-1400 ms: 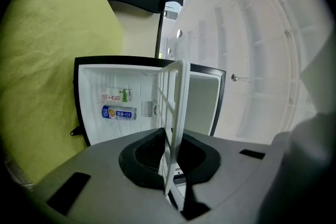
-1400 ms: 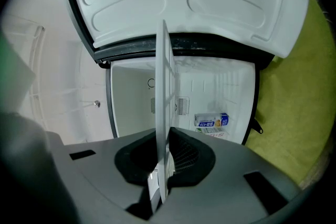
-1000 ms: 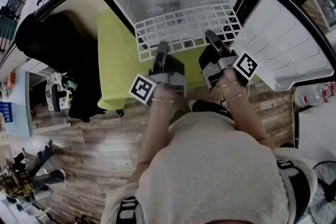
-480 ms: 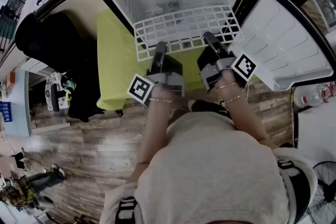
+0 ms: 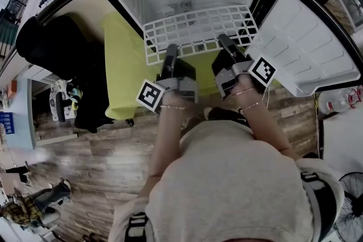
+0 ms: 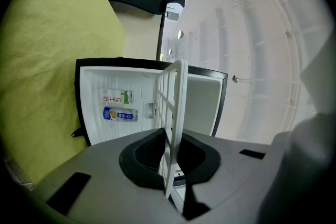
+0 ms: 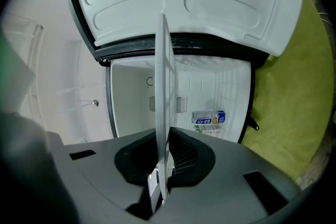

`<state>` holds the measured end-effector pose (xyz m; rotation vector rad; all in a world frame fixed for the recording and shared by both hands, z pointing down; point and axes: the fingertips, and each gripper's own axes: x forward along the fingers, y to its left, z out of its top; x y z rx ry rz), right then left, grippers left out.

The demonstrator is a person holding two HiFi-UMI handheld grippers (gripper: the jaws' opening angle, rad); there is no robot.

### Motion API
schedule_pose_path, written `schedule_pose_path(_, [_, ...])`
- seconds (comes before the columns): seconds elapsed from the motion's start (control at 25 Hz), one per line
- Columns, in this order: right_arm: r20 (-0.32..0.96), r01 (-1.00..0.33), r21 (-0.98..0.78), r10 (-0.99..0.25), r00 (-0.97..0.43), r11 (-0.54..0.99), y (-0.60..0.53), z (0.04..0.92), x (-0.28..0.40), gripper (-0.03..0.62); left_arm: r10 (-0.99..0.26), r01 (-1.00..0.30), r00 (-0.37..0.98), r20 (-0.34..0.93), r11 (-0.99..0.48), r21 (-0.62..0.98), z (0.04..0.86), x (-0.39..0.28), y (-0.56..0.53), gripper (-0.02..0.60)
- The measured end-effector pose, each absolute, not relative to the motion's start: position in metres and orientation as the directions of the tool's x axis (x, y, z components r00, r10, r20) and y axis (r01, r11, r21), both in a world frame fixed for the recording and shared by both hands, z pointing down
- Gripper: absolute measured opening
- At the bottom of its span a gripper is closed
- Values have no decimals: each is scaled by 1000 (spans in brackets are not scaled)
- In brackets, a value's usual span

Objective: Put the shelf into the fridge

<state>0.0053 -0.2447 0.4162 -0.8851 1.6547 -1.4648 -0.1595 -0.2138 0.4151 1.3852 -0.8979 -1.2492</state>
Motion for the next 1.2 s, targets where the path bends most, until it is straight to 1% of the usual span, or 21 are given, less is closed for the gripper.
schedule_pose_path(1.2, [-93,-2,-994,-870,-484,108,-247,420,4,25,-960,104,184,-212,-195,975,417,-161,-217,32])
